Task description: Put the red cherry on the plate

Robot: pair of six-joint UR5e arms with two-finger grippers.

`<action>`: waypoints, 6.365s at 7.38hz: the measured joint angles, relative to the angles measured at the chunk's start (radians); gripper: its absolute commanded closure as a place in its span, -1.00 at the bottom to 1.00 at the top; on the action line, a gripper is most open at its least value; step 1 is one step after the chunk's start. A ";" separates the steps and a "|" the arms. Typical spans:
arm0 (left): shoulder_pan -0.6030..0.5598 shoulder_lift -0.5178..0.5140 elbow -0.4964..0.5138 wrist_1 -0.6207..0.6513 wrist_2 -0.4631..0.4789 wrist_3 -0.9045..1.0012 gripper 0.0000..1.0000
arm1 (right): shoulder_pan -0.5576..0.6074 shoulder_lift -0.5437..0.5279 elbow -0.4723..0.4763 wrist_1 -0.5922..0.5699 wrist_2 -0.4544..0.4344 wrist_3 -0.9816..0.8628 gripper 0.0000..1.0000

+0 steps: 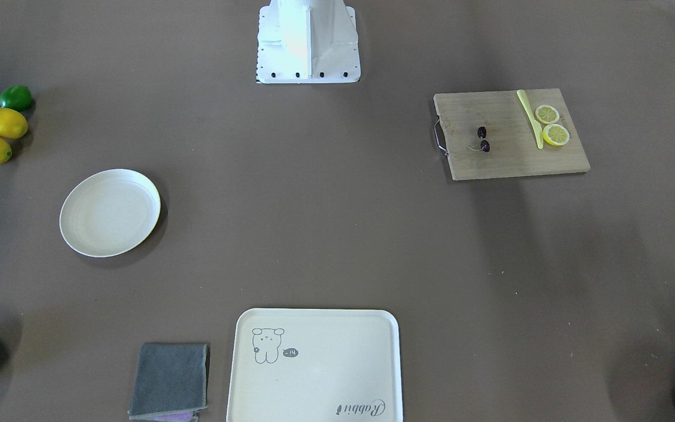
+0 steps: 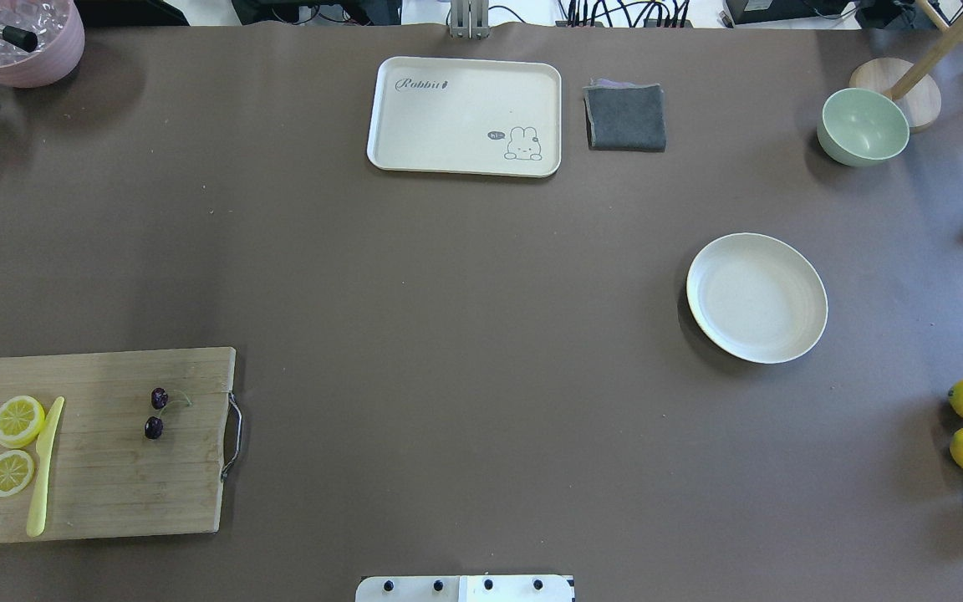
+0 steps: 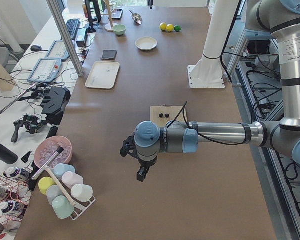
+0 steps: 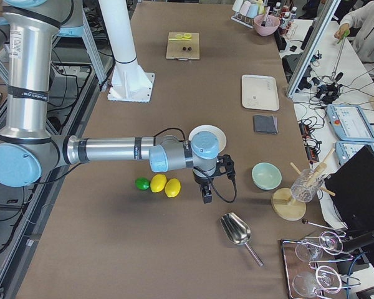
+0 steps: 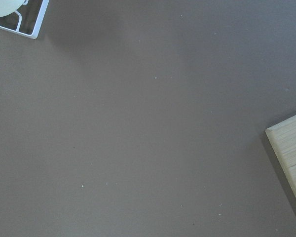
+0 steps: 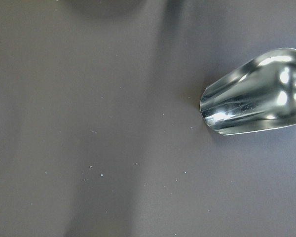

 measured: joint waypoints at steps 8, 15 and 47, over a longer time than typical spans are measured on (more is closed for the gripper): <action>-0.021 0.042 -0.007 -0.072 -0.002 -0.004 -0.97 | -0.001 -0.007 0.005 0.015 0.059 -0.012 -1.00; -0.019 0.038 -0.014 -0.135 -0.009 -0.034 -0.96 | -0.017 -0.023 -0.005 0.101 0.054 -0.007 -1.00; 0.888 -0.158 -0.198 -0.460 0.408 -1.646 -0.76 | -1.033 0.549 -0.020 0.367 -0.385 1.416 1.00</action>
